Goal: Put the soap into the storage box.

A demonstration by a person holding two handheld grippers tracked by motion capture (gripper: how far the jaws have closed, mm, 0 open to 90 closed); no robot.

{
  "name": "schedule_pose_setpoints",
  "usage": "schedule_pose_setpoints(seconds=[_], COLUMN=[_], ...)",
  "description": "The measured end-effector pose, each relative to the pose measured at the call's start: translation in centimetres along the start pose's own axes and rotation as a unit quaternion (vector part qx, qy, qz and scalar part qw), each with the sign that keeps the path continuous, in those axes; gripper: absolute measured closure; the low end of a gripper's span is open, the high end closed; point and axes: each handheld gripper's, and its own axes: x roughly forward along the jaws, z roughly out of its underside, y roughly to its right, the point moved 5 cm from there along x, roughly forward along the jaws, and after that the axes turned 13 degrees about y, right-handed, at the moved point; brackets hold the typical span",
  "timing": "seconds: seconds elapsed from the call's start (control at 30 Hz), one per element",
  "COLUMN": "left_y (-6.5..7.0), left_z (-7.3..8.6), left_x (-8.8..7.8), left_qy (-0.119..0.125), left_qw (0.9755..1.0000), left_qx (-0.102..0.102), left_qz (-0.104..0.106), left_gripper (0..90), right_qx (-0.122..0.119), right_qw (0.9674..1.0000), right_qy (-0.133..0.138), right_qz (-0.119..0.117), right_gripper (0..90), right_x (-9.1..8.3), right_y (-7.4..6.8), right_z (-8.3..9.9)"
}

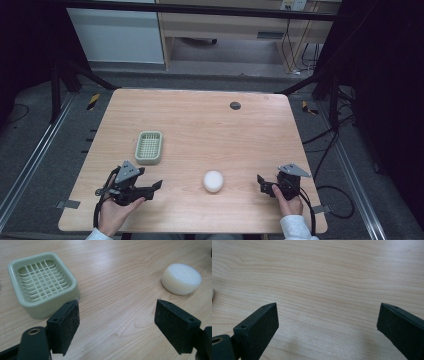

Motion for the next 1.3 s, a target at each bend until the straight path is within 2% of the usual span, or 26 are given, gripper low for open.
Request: schedule_pose_setpoints(seconds=[0.37,0.7,1.3], left_y=[1.1,2.6,4.5], left_z=[-0.4,-1.0,-1.9], left_x=[1.3,3.0,4.8], left_qy=[-0.005,-0.015,-0.024], left_qw=[0.9999,0.999,0.9976], left_qx=[0.004,0.018,0.03], left_qz=[0.015,0.038,0.058], left_gripper=[20.3,20.2,20.0], right_qx=[0.006,0.006,0.003], right_qw=[1.0,1.0,1.0], right_qy=[0.0,0.002,0.0], right_qz=[-0.001,-0.002,-0.004], right_gripper=[4.2,4.1,4.1], right_x=[-0.1,-0.1,0.0], right_y=[-0.1,-0.1,-0.2], right_z=[0.0,-0.1,-0.1])
